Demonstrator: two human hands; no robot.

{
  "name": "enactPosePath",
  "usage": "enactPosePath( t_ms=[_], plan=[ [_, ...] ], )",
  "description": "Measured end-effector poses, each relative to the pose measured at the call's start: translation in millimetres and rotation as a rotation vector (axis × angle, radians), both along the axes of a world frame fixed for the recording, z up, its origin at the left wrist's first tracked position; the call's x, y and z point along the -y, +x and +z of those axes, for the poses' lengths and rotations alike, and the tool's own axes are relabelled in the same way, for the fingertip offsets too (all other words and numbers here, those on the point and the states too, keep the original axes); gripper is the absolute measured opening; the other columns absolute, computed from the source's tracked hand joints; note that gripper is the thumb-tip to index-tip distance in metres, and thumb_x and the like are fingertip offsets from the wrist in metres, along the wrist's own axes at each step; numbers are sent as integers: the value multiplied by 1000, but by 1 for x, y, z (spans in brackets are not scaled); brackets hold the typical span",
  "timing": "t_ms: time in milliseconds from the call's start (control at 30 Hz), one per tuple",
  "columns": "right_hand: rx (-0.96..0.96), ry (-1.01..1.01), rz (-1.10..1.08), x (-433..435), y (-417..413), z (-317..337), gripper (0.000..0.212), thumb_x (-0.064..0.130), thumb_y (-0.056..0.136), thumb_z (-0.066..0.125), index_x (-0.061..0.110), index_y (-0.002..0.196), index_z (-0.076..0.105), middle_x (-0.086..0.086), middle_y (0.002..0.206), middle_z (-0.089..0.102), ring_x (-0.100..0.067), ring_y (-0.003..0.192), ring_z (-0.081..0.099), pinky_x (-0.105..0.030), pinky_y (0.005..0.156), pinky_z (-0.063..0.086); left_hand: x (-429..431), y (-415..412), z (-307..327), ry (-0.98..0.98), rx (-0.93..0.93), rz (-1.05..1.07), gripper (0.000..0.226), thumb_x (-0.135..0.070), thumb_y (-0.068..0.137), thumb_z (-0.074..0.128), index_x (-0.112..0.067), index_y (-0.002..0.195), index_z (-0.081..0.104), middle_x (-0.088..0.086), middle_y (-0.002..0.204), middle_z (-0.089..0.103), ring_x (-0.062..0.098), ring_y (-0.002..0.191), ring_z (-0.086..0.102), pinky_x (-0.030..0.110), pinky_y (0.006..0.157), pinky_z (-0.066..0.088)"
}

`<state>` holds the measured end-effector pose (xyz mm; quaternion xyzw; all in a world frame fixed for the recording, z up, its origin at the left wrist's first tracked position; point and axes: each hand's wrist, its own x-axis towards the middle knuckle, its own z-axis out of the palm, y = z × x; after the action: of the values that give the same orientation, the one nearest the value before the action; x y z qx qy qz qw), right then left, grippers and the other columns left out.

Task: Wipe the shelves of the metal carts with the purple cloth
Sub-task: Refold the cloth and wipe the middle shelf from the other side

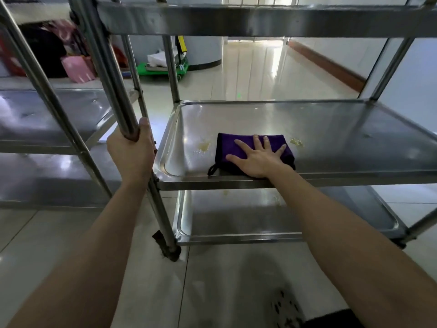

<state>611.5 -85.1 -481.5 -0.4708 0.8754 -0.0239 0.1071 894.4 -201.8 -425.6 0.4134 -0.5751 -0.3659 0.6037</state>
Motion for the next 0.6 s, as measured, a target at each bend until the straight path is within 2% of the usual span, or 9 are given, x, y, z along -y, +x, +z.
enactPosePath(
  t_ms=[100,267,400,433,500,533,600],
  plan=[
    [-7,4,-8,37,-21,1,100,105,78,10,59,166,-3,-8,181,-12,-42,164,-18,-85,115,-17,-1,-4,-1,-28,2,10,40,-38,98,68,-45,58,66,-7,49,58,16,46,59,33,53,51],
    [5,2,-3,112,-42,13,93,101,86,18,59,167,1,-10,181,-11,-44,164,-16,-87,113,-17,4,-11,-11,-57,-27,18,42,-34,98,69,-41,57,61,-6,51,56,17,45,56,33,52,48],
    [-1,6,87,158,-9,18,90,97,90,19,55,168,4,-11,181,-10,-46,164,-16,-89,111,-18,3,-11,-11,-67,-40,23,39,-35,96,69,-36,59,56,-4,53,55,21,49,56,36,53,49],
    [3,8,113,162,2,18,89,96,91,19,55,169,5,-11,181,-11,-46,164,-16,-88,111,-19,3,-11,-10,-59,-40,27,37,-36,95,69,-32,61,54,1,55,54,25,51,56,40,53,49],
    [6,9,150,161,24,17,89,96,91,18,55,169,5,-10,181,-12,-45,164,-18,-88,111,-19,3,-10,-8,-40,-40,32,39,-39,93,70,-19,68,48,23,62,47,38,54,51,51,52,50],
    [5,11,167,156,36,17,88,96,91,18,55,168,4,-9,181,-13,-44,164,-18,-88,111,-20,3,-9,-6,-28,-32,38,41,-40,93,69,-18,69,45,30,65,44,48,57,50,57,52,49],
    [-3,13,206,140,62,15,87,95,92,17,56,168,2,-8,181,-14,-44,163,-19,-87,111,-20,1,-8,-2,-14,-25,40,45,-40,94,69,-23,64,40,35,68,43,55,62,52,62,54,50]
  ],
)
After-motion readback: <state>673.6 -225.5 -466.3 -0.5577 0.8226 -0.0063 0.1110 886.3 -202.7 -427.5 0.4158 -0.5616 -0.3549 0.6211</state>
